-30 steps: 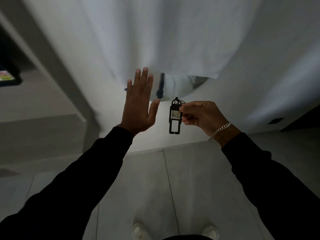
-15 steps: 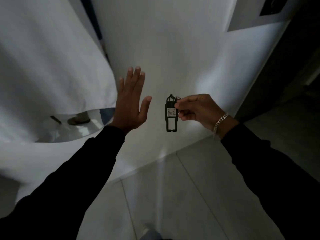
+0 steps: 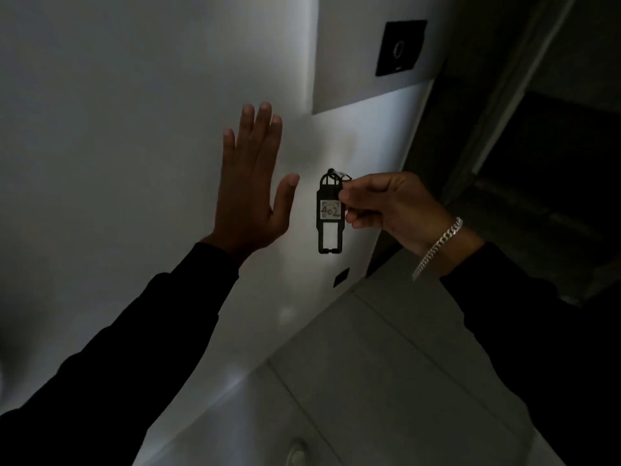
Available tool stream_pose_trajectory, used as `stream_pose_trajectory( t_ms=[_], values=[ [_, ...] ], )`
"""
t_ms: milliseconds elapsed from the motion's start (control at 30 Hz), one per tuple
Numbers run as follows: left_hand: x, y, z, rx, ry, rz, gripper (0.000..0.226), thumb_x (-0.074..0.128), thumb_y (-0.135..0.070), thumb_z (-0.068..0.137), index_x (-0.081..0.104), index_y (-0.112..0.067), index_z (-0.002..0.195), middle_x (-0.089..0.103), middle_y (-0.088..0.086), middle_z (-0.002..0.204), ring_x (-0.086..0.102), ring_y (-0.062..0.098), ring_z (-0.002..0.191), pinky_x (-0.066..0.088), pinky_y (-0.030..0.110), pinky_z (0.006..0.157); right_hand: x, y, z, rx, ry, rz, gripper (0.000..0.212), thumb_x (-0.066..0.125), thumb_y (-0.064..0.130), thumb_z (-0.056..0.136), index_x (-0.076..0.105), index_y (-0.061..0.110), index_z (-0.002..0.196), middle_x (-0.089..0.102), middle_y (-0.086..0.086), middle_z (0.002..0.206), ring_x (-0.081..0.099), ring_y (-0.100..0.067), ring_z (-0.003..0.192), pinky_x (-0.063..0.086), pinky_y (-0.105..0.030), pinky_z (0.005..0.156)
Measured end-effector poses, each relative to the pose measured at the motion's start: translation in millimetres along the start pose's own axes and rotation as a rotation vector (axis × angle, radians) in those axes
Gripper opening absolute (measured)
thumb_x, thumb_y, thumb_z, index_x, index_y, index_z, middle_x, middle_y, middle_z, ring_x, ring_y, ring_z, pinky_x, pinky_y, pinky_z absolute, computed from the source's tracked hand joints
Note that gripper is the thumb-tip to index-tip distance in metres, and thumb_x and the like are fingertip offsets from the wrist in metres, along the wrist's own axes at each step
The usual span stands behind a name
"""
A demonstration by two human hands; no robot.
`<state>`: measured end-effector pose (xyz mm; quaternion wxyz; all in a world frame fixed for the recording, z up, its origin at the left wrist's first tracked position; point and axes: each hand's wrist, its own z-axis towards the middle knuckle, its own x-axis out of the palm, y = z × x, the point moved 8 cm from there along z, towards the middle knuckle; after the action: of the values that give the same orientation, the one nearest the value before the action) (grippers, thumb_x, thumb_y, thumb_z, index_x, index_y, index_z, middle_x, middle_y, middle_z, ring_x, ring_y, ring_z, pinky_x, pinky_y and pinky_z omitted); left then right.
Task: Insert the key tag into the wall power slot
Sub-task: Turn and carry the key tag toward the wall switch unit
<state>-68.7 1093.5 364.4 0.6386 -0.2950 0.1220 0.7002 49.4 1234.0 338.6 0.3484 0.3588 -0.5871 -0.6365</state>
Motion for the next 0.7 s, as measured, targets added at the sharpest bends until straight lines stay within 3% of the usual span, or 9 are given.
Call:
stream_pose_trajectory(
  t_ms=[200,367,567,700],
  values=[
    [86,0,87,0.041,-0.001,-0.027,0.066,0.037,-0.033,0.1,0.026,0.007,0.151,0.02,0.029,0.161,0.01,0.044,0.152,0.001,0.051,0.126,-94,9,73,-0.039,-0.099,0.004,0.011,0.073,0.007,0.079,0.073,0.007,0.09,0.074,-0.005,0.074,0.066,-0.012,0.058,0.06,-0.021,0.058],
    [164,1,152,0.039,-0.066,0.021,0.063,0.043,-0.028,0.099,0.028,0.006,0.15,0.023,0.029,0.161,0.012,0.044,0.152,0.005,0.058,0.125,-176,-1,138,-0.08,-0.081,-0.007,0.011,0.07,0.006,0.081,0.072,0.016,0.086,0.074,0.001,0.072,0.067,-0.009,0.061,0.06,-0.02,0.059],
    [240,-17,240,0.139,-0.105,0.237,0.06,0.048,-0.021,0.098,0.032,0.008,0.148,0.027,0.031,0.158,0.018,0.046,0.15,0.009,0.059,0.124,-271,0,218,-0.121,-0.002,0.091,0.012,0.073,0.015,0.07,0.073,0.018,0.082,0.073,0.002,0.064,0.066,-0.007,0.058,0.057,-0.019,0.058],
    [246,-11,291,0.075,-0.211,0.393,0.062,0.044,-0.027,0.098,0.03,0.003,0.15,0.025,0.027,0.161,0.016,0.04,0.153,0.003,0.053,0.126,-315,34,277,-0.209,0.018,0.049,0.016,0.071,0.006,0.081,0.073,0.022,0.077,0.072,0.004,0.059,0.064,-0.006,0.054,0.056,-0.016,0.055]
  ],
)
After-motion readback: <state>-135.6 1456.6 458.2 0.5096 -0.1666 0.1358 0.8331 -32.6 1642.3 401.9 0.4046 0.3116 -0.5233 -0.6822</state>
